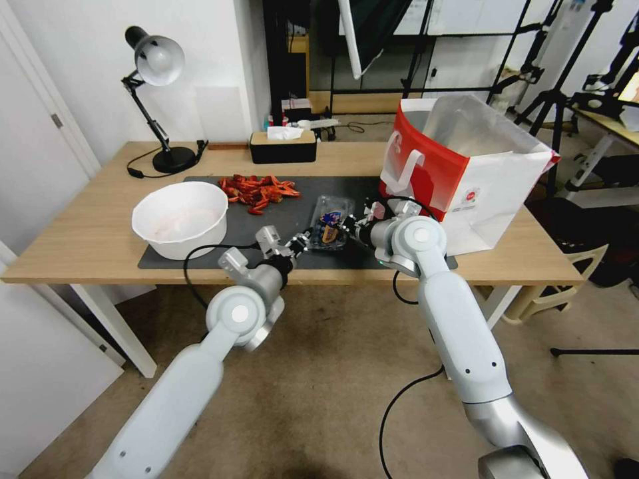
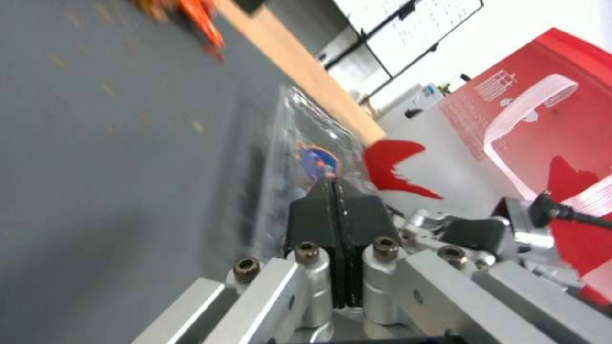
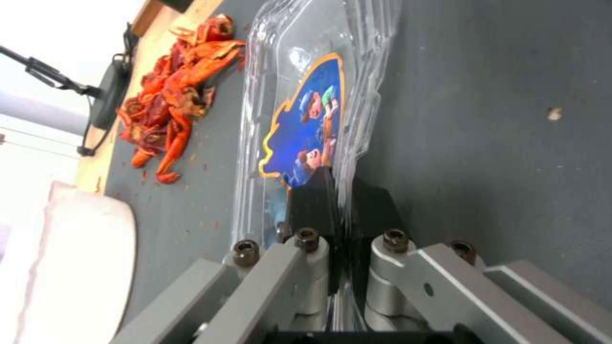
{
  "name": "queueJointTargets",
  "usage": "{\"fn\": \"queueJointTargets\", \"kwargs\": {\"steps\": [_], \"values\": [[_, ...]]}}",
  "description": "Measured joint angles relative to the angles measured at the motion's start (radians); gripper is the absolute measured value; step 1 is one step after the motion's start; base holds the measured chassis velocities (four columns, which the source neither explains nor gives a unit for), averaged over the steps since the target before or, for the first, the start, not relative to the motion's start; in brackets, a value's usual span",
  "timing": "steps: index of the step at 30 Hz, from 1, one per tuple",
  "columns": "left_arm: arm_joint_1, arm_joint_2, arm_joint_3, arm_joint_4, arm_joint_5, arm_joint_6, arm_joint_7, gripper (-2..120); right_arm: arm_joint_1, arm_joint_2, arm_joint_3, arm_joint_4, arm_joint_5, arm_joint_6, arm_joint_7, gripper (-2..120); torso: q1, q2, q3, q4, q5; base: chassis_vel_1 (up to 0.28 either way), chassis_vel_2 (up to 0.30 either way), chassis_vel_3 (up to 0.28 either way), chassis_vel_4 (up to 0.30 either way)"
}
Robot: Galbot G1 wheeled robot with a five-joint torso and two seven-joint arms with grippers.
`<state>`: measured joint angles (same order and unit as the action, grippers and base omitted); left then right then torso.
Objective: Close the takeout container lid, then place the container into the takeout bag.
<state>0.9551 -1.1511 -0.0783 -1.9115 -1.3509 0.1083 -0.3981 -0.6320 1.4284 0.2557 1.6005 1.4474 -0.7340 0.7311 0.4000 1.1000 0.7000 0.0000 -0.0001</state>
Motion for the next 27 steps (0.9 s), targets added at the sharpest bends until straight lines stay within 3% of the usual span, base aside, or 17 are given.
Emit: {"fn": "queueJointTargets", "kwargs": {"steps": [4, 7, 8, 10, 14, 21, 24, 25, 27], "values": [[0.079, 0.032, -0.023, -0.037, 0.119, -0.029, 0.036, 3, 0.0, -0.001, 0.002, 0.005, 0.0, 0.0, -0.019, 0, 0.0, 0.0, 0.0, 0.0001, 0.0, 0.0, 0.0, 0.0, 0.0], [0.184, 0.067, -0.051, -0.05, 0.32, -0.079, 0.083, 20, 0.0, -0.001, 0.007, 0.012, 0.001, 0.004, -0.052, 0, 0.0, 0.0, 0.0, 0.0001, -0.0001, 0.0, 0.0, 0.0, 0.0], [0.184, 0.067, -0.051, -0.05, 0.32, -0.079, 0.083, 20, 0.0, -0.001, 0.007, 0.012, 0.001, 0.004, -0.052, 0, 0.0, 0.0, 0.0, 0.0001, -0.0001, 0.0, 0.0, 0.0, 0.0], [0.234, 0.079, -0.066, -0.049, 0.441, -0.117, 0.102, 30, 0.0, -0.001, 0.009, 0.017, 0.001, 0.013, -0.074, 0, 0.0, 0.0, 0.0, 0.0002, 0.0, 0.0, 0.0, 0.0, 0.0], [0.296, 0.086, -0.088, -0.048, 0.565, -0.154, 0.106, 43, 0.003, 0.0, 0.011, 0.022, 0.006, 0.03, -0.103, 0, 0.0, 0.0, 0.0, 0.0, 0.0, 0.0, 0.0, 0.0, 0.0], [0.374, 0.081, -0.144, -0.046, 0.722, -0.213, 0.107, 68, 0.009, 0.003, 0.009, 0.046, 0.013, 0.063, -0.155, 0, 0.0, 0.0, 0.0, 0.0001, 0.0, 0.0, 0.0, 0.0, 0.0], [0.381, 0.08, -0.149, -0.047, 0.731, -0.216, 0.107, 69, 0.009, 0.003, 0.009, 0.05, 0.013, 0.066, -0.158, 0, 0.0, 0.0, 0.0, 0.0001, 0.0001, 0.0, 0.0, 0.0, 0.0], [0.397, 0.077, -0.16, -0.049, 0.753, -0.224, 0.107, 79, 0.009, 0.0, 0.009, 0.06, 0.013, 0.072, -0.166, 0, 0.0, 0.0, 0.0, 0.0001, 0.0002, 0.0, 0.0, 0.0, 0.0], [0.41, 0.073, -0.168, -0.051, 0.768, -0.231, 0.107, 85, 0.011, -0.004, 0.011, 0.073, 0.013, 0.079, -0.174, 0, 0.0, 0.0, 0.0, 0.0001, 0.0001, 0.0, 0.0, 0.0, 0.0]]}}
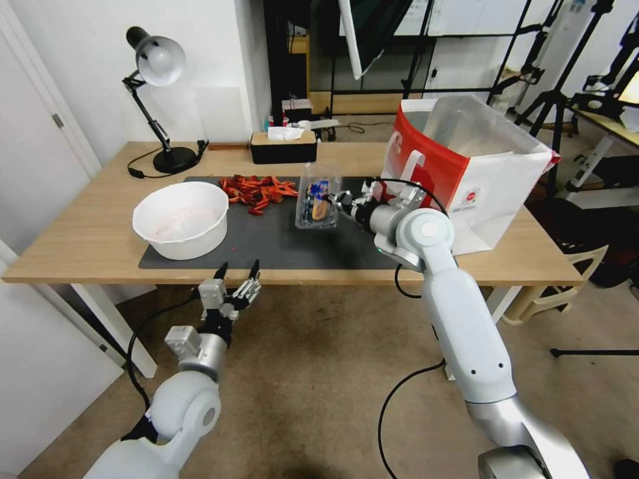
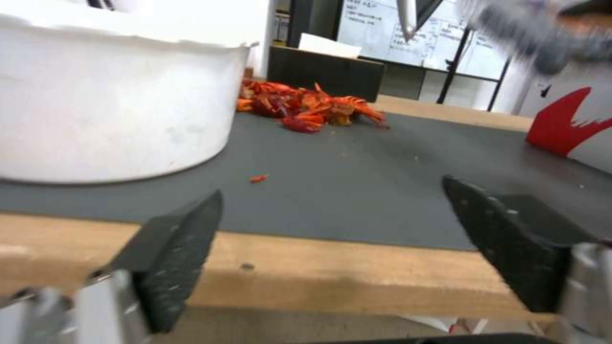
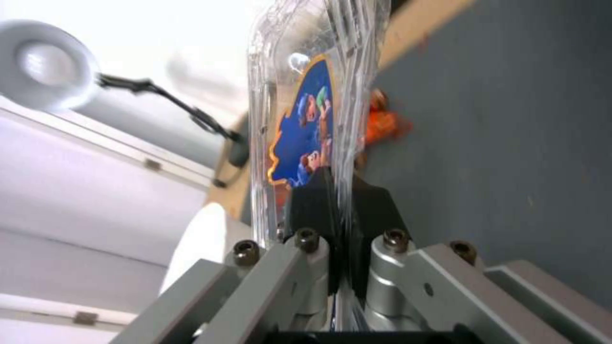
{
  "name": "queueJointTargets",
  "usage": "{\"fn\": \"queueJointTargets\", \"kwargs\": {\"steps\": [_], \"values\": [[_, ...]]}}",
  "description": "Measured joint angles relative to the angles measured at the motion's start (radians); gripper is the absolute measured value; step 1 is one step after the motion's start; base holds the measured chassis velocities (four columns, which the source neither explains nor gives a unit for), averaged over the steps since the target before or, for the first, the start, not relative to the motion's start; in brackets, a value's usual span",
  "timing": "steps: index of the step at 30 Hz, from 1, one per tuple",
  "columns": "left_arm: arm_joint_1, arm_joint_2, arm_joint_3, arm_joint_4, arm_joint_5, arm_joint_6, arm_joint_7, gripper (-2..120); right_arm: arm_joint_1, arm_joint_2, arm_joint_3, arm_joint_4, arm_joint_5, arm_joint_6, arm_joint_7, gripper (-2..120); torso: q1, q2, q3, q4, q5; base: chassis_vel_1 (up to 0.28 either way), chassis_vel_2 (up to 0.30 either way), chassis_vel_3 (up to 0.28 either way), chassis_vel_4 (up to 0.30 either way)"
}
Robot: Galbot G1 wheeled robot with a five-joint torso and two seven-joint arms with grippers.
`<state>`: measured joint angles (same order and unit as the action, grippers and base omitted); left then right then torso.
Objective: Close the takeout container lid, then place the container into the takeout bag.
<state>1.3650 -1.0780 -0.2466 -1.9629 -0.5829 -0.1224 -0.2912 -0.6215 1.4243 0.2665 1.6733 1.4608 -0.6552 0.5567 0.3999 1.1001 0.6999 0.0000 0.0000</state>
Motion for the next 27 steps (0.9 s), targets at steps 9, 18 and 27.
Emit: {"fn": "queueJointTargets", "kwargs": {"steps": [9, 18, 27], "values": [[0.063, -0.025, -0.027, -0.012, 0.026, -0.024, -0.005, 100, 0.026, -0.032, 0.018, 0.066, -0.027, 0.052, -0.049, 0, 0.0, 0.0, 0.0, -0.0002, 0.0, 0.0, 0.0, 0.0, 0.0], [0.099, -0.041, -0.056, 0.002, 0.031, -0.053, 0.0, 100, 0.136, -0.164, 0.08, 0.139, -0.286, 0.193, -0.132, 0, 0.0, 0.0, 0.0, -0.0001, 0.0002, 0.0, 0.0, 0.0, 0.0], [0.1, -0.047, -0.048, -0.011, -0.04, -0.022, 0.004, 100, 0.2, -0.272, 0.146, 0.098, -0.415, 0.239, -0.124, 0, 0.0, 0.0, 0.0, 0.0, 0.0001, 0.0, 0.0, 0.0, 0.0]]}}
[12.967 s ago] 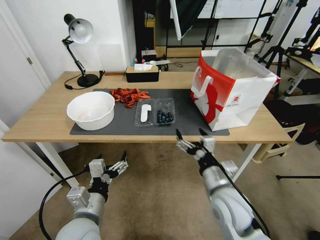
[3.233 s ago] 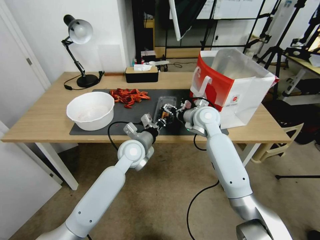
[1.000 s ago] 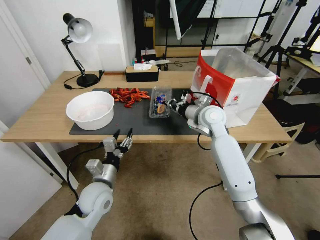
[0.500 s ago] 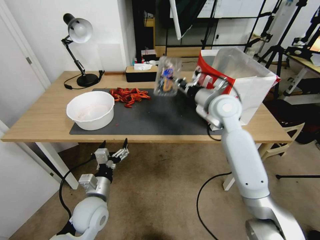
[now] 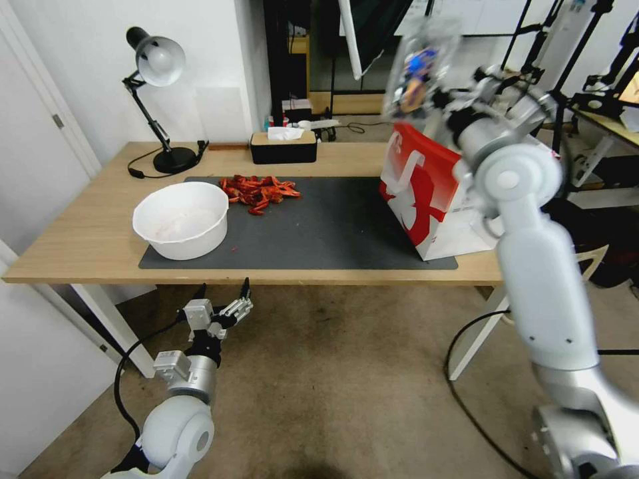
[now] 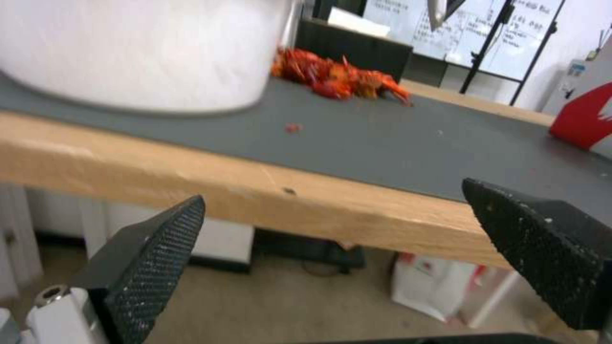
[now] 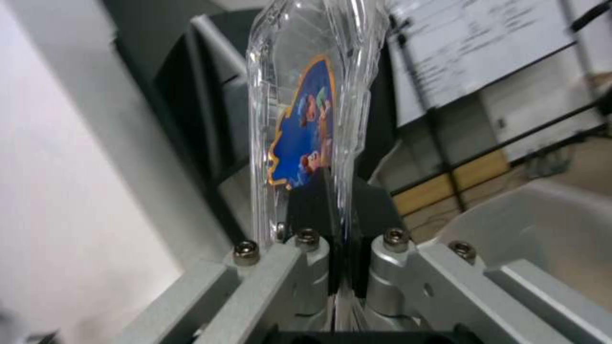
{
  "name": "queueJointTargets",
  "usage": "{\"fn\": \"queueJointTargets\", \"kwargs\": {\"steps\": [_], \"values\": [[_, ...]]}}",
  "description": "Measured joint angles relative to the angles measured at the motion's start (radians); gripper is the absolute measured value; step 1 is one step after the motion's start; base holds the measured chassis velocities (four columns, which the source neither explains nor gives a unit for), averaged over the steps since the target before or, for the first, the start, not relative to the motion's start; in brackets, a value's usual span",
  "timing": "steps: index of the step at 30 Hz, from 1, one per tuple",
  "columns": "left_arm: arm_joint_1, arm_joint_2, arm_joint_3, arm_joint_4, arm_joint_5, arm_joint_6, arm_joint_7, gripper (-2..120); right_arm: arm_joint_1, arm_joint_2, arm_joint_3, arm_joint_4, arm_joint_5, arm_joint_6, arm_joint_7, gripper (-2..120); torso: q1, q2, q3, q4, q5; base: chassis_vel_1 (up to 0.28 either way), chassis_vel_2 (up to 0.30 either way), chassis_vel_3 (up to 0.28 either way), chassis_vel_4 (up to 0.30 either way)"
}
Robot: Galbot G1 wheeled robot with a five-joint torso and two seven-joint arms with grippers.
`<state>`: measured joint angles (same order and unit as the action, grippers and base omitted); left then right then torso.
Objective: Close the takeout container lid, then place the container into the takeout bag.
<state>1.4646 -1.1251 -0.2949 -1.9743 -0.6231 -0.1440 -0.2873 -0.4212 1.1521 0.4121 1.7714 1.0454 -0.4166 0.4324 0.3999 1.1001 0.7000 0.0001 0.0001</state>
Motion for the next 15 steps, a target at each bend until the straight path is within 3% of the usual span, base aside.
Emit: {"fn": "queueJointTargets", "kwargs": {"steps": [13, 15], "values": [[-0.011, 0.003, 0.013, -0.027, -0.066, 0.041, -0.01, 100, -0.082, -0.042, 0.053, 0.011, 0.066, -0.051, 0.132, 0, 0.0, 0.0, 0.0, 0.0, 0.0, 0.0, 0.0, 0.0, 0.0], [-0.012, 0.003, 0.014, -0.026, -0.07, 0.041, -0.011, 100, -0.084, -0.042, 0.056, 0.012, 0.092, -0.058, 0.159, 7, 0.0, 0.0, 0.0, -0.0001, -0.0001, 0.0, 0.0, 0.0, 0.0]]}}
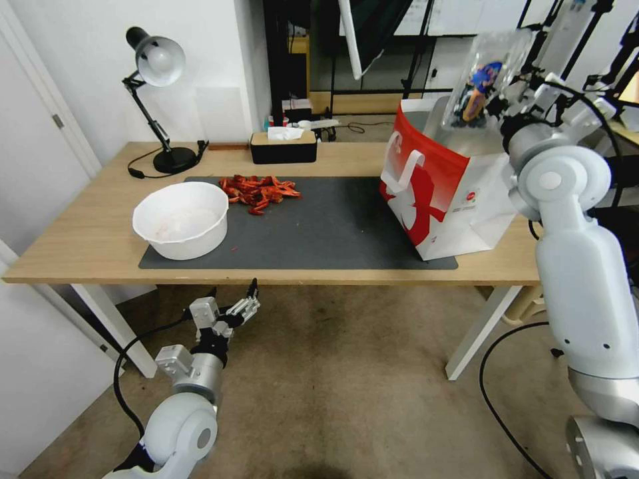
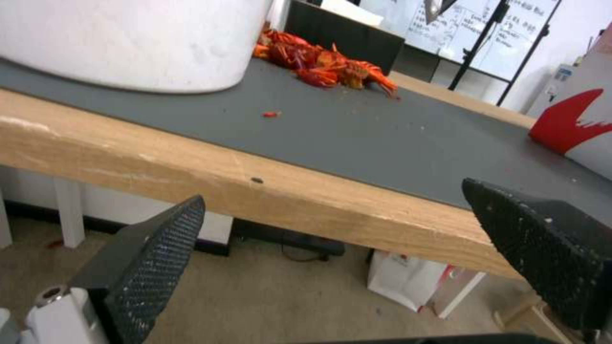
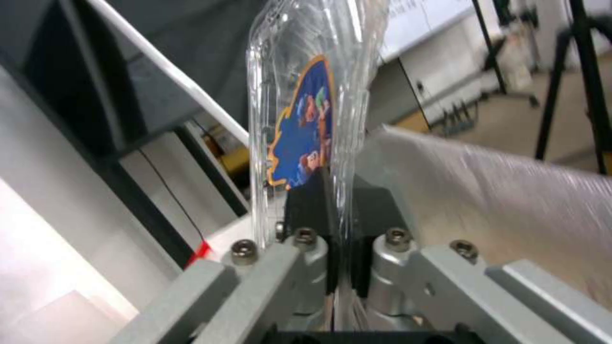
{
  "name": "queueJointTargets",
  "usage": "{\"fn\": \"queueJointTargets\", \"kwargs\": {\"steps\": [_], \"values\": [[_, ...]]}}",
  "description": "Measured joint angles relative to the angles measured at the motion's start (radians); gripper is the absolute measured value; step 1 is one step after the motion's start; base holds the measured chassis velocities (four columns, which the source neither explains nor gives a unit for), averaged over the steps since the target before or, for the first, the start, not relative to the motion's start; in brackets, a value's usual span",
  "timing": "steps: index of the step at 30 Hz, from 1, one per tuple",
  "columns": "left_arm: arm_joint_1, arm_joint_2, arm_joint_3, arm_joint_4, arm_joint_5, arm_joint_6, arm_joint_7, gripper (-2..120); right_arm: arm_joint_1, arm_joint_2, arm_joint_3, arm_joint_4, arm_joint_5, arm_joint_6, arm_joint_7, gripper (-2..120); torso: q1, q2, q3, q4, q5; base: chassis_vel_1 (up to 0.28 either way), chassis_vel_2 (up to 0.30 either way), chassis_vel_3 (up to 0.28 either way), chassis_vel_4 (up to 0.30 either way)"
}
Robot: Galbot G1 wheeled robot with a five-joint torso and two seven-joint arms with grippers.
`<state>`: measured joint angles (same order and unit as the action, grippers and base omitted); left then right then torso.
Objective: Close the takeout container lid, then place the container into the takeout bag.
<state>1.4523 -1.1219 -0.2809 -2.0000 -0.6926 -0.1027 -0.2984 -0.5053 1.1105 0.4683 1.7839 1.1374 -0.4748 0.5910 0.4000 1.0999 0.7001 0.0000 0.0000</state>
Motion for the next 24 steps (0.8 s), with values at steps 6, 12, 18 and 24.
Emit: {"fn": "queueJointTargets", "kwargs": {"steps": [6, 12, 18, 24], "values": [[-0.002, 0.003, -0.003, 0.004, -0.005, 0.0, 0.0, 100, -0.008, 0.001, 0.003, -0.001, 0.038, -0.017, 0.063, 26, 0.0, 0.0, 0.0, 0.0001, 0.0, 0.0, 0.0, 0.0, 0.0], [-0.01, 0.004, -0.005, 0.007, -0.003, 0.004, 0.0, 100, -0.031, 0.013, 0.004, 0.01, 0.022, -0.046, 0.111, 52, 0.0, 0.0, 0.0, 0.0, -0.0002, 0.0, 0.0, 0.0, 0.0], [-0.016, 0.009, -0.008, -0.003, -0.011, 0.035, -0.013, 100, -0.064, 0.003, 0.008, 0.048, -0.006, -0.017, -0.004, 73, 0.0, 0.0, 0.0, 0.0, 0.0001, 0.0, 0.0, 0.0, 0.0], [-0.024, 0.009, -0.01, -0.009, -0.009, 0.042, -0.01, 100, -0.076, -0.021, 0.0, 0.1, -0.046, 0.012, -0.117, 96, 0.0, 0.0, 0.0, 0.0, 0.0, 0.0, 0.0, 0.0, 0.0]]}}
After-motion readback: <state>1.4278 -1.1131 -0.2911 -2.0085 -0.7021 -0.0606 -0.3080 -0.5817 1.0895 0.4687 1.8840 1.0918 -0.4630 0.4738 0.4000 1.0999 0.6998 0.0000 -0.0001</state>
